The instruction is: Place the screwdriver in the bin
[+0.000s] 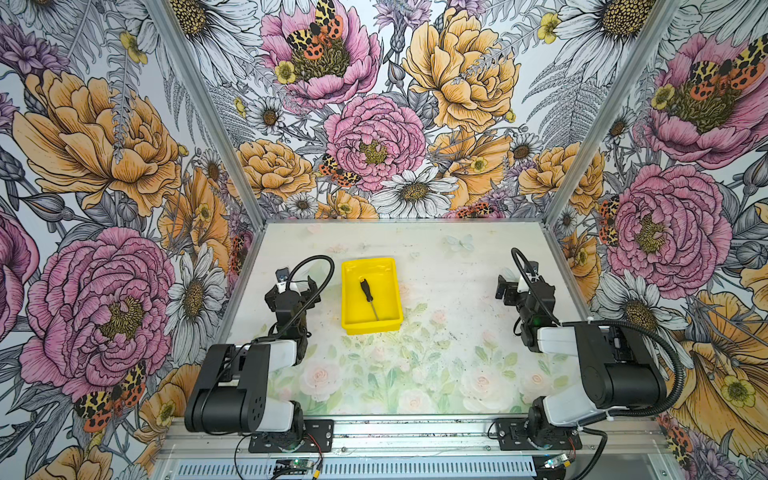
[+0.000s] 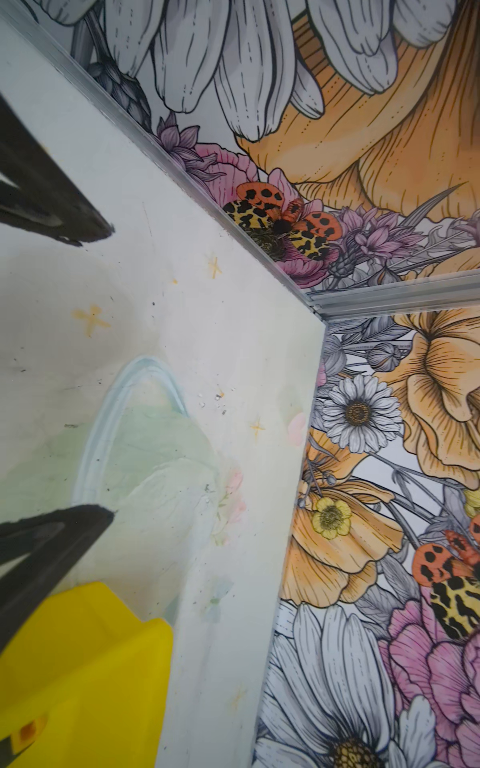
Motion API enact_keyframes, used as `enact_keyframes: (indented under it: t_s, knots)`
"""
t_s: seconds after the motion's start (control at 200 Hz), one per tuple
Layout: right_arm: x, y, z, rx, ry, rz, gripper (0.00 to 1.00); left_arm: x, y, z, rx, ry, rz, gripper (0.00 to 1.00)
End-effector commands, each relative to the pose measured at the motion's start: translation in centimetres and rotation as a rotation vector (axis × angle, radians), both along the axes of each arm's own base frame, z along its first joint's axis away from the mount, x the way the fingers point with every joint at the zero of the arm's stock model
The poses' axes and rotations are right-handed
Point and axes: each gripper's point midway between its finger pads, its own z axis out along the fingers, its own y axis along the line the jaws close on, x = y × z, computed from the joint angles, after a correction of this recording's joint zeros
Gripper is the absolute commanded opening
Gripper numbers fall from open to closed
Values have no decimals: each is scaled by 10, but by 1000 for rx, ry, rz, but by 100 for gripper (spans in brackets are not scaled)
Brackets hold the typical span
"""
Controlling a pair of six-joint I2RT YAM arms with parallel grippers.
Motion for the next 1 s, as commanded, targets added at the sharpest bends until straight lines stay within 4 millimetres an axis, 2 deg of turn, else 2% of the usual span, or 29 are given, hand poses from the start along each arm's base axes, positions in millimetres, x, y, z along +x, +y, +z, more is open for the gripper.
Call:
enact_keyframes:
  t_s: [0.0, 0.065, 0.435, 0.996]
  knots:
    - [3, 5, 5, 11, -27, 14, 99, 5, -3, 7, 4, -49, -34, 99]
    - [3, 5, 5, 11, -28, 13, 100, 9, -3, 12, 13, -70, -27, 99]
    - [3, 6, 5, -2, -29, 7, 99, 11, -14, 10, 64, -49, -33, 99]
    - [2, 6, 6, -2, -33, 9, 99, 13, -14, 10, 58, -45, -37, 99]
